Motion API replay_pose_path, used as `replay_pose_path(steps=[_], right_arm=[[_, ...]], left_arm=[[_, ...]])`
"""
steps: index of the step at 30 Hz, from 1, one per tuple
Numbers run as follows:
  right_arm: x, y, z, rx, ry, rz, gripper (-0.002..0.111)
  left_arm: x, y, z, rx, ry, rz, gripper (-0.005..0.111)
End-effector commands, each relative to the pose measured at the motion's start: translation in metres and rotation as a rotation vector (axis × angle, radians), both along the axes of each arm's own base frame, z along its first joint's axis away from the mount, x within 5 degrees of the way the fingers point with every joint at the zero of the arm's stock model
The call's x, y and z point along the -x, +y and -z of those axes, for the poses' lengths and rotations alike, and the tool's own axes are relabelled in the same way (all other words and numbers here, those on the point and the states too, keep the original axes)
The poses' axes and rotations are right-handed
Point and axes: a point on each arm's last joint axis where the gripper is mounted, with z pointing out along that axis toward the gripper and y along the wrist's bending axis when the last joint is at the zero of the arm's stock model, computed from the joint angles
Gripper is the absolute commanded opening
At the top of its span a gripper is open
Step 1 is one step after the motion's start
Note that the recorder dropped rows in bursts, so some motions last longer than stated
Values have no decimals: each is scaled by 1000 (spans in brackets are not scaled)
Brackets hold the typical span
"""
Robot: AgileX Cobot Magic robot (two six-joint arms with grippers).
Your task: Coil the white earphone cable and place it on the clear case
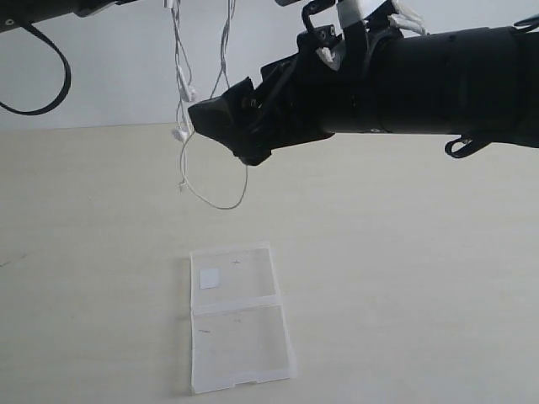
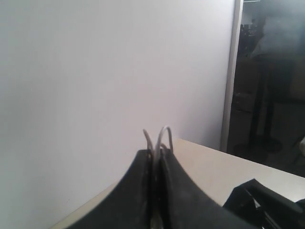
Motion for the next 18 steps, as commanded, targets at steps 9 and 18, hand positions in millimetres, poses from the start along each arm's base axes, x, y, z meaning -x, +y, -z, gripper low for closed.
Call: replay_pose_path(steps=[9,18], right_arm=[[-12,13,-14,-21,-60,-47,87],[-21,27,-6,-37,-31,-105,86]], left_arm=[[8,-6,-8,85,-43,108,0],[10,-7,-10,103,-58,136,0]])
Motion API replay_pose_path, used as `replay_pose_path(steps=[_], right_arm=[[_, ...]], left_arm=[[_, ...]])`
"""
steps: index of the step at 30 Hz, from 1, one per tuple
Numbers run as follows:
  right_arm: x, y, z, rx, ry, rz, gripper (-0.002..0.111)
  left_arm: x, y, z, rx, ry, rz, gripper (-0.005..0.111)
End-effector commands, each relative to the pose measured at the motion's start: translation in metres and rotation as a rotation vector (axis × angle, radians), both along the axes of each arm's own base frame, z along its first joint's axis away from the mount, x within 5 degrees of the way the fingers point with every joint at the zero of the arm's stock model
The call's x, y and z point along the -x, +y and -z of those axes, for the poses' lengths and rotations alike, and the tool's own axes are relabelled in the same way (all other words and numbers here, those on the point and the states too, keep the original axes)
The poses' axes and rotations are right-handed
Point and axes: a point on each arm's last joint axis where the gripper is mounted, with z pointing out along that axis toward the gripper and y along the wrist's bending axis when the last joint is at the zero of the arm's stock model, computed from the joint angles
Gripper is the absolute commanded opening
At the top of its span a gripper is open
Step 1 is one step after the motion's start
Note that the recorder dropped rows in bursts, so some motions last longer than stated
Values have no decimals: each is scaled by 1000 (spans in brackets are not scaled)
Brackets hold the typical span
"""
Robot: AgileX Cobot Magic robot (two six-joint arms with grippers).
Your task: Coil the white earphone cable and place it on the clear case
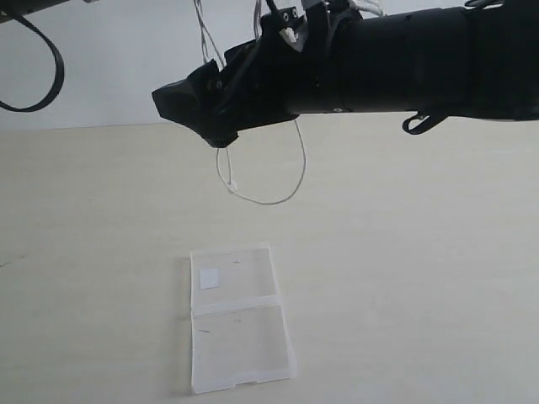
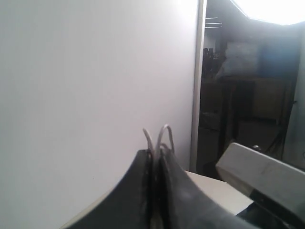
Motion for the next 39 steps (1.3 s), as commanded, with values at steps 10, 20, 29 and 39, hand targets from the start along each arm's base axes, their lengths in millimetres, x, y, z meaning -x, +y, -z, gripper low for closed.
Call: replay_pose_path(steps=[10,20,29,39], right_arm=[[-5,6,-6,-50,38,-4,82],[-5,6,-7,-84,95,15,47],[-6,7,-11,-114,124,29,47],[-7,7,-13,-145,170,54,34]], left_arm=[[-2,2,1,8,28,-34,0],[-2,2,1,7,29,-35,0],[-1,2,0,12,22,-24,0],[-1,1,0,25,27,-14,0]])
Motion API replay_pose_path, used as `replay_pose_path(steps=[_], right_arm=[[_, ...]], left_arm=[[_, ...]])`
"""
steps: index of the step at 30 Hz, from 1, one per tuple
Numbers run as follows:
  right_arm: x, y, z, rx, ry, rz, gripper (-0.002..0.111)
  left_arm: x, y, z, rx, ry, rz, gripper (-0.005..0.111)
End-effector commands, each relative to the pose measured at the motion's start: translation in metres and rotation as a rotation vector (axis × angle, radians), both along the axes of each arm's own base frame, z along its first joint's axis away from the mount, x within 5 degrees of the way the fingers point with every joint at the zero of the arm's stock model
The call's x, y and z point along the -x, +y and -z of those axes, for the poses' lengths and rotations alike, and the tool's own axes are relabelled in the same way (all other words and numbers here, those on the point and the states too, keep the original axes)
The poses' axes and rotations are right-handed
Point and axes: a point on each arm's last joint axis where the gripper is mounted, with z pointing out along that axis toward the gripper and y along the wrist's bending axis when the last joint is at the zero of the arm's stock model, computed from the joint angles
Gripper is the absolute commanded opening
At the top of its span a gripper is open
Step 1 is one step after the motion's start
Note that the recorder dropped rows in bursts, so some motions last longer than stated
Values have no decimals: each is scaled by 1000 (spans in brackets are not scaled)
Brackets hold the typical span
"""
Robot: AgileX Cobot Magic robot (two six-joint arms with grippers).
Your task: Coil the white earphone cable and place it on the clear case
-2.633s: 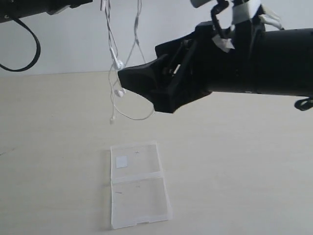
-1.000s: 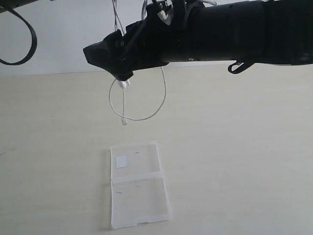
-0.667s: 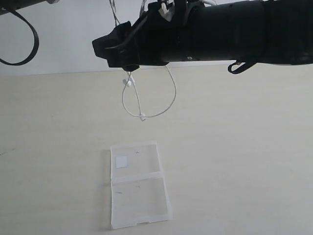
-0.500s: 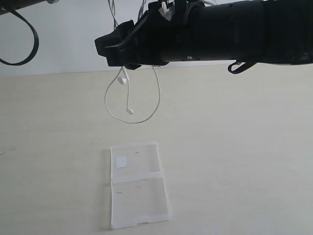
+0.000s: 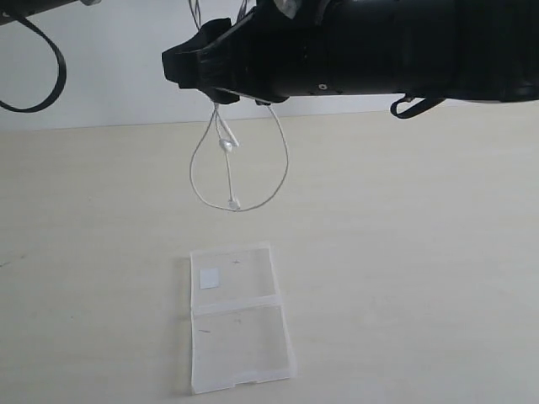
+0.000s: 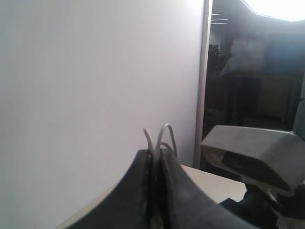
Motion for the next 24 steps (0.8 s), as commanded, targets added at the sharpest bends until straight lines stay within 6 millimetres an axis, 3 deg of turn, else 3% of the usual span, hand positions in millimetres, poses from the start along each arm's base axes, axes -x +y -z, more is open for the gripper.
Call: replay_pose_path(steps=[1,5,14,24], right_arm=[[-1,1,-4,-11,-1,4,30],[-1,1,-5,-13,-4,4,0],[-5,-4,2,47,44,78,0],[0,-16,-2,207,-19,96,0]], left_arm=[[1,0,-2,38,12,12,0],[1,0,-2,41,14,9,0],[0,4,-2,21,30,-41,0],[-6,20,8,-75,137,-247,0]])
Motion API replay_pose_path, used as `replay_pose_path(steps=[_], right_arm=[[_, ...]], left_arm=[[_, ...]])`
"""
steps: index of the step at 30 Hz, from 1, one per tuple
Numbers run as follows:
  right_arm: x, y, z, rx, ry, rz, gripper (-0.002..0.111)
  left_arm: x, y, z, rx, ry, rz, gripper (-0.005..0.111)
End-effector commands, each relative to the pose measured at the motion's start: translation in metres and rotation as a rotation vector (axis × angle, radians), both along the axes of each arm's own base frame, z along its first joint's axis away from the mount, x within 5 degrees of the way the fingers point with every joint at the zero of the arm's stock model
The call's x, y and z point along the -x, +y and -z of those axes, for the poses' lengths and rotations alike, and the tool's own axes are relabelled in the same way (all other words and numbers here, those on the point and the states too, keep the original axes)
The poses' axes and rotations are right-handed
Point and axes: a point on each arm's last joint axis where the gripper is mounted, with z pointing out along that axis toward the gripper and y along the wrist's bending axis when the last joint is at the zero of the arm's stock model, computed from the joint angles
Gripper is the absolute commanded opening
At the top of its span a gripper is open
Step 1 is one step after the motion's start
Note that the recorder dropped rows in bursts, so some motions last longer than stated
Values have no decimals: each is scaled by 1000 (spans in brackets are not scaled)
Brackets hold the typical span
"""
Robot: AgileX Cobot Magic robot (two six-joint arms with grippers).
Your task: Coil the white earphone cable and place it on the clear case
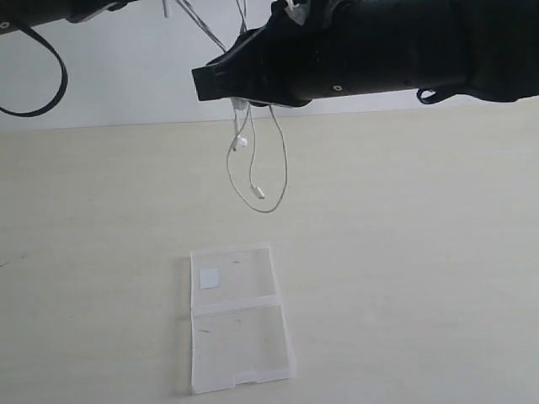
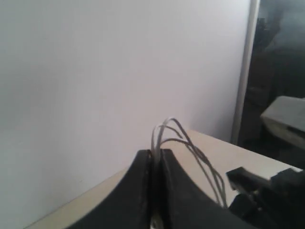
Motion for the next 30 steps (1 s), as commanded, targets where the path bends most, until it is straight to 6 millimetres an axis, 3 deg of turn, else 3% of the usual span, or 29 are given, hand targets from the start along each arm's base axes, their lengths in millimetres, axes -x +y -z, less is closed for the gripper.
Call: replay_pose_path(steps=[1,16,25,30], right_arm=[[4,-7,-5,84,-42,4,0],[26,-37,-40,222,-166,63,0],[45,-52,-59,251,-197,47,0],[63,-66,-88,189,-295,71,0]], left_arm=[[0,9,2,-14,47,-95,0],[3,16,39,-78,182,-166,0],[5,18,52,-79,228,-175,0],[2,14,69,-77,276,-149,0]])
